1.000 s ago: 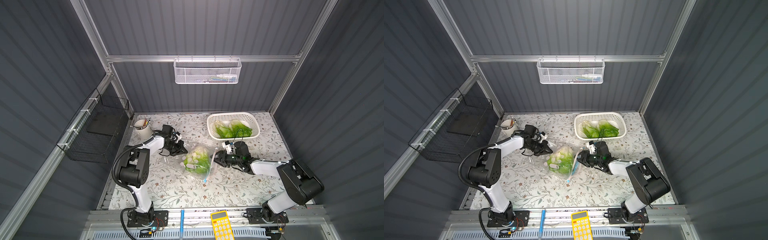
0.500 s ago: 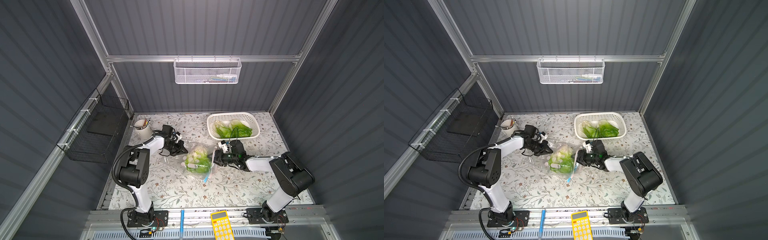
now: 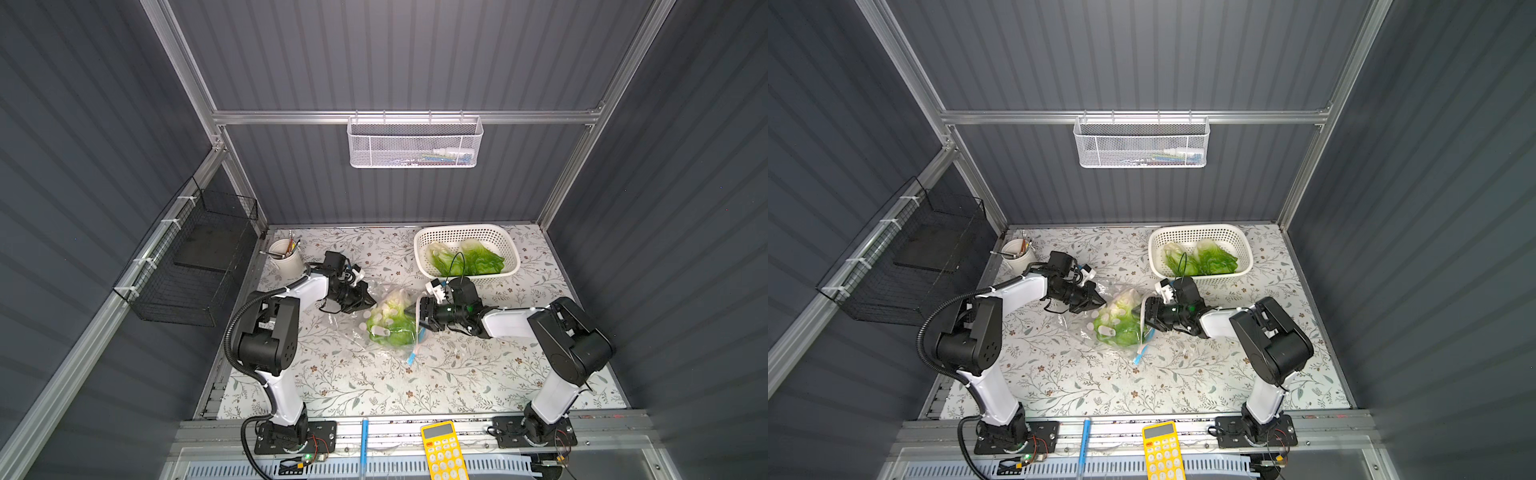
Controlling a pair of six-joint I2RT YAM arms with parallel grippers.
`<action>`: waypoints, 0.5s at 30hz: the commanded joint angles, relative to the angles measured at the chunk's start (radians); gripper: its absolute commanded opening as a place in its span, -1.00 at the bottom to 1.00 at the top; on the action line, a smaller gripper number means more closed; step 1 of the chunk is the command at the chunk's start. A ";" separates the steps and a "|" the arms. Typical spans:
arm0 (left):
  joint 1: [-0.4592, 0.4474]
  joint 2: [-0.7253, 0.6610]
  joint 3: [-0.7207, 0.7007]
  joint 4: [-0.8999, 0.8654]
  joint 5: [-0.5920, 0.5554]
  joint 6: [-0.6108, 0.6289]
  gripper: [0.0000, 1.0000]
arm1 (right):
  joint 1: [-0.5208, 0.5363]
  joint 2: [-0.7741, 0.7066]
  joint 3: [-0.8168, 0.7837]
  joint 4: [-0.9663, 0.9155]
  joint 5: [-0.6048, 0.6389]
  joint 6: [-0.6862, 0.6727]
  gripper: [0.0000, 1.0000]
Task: Open the zip-top bag and take out the chinese cabbages
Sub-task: Pick up the Chinese cabbage from the zipper food storage bag.
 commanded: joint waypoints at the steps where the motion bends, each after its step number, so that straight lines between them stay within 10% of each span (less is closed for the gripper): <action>1: 0.004 -0.029 -0.012 0.003 0.035 -0.010 -1.00 | 0.009 0.016 0.024 -0.028 0.006 -0.014 -0.10; 4: 0.001 -0.028 -0.018 0.009 0.036 -0.014 -1.00 | 0.010 0.011 0.025 -0.036 0.013 -0.014 -0.23; 15: -0.047 -0.012 -0.022 0.024 0.050 -0.022 -1.00 | 0.032 0.039 0.081 -0.076 0.013 -0.031 0.29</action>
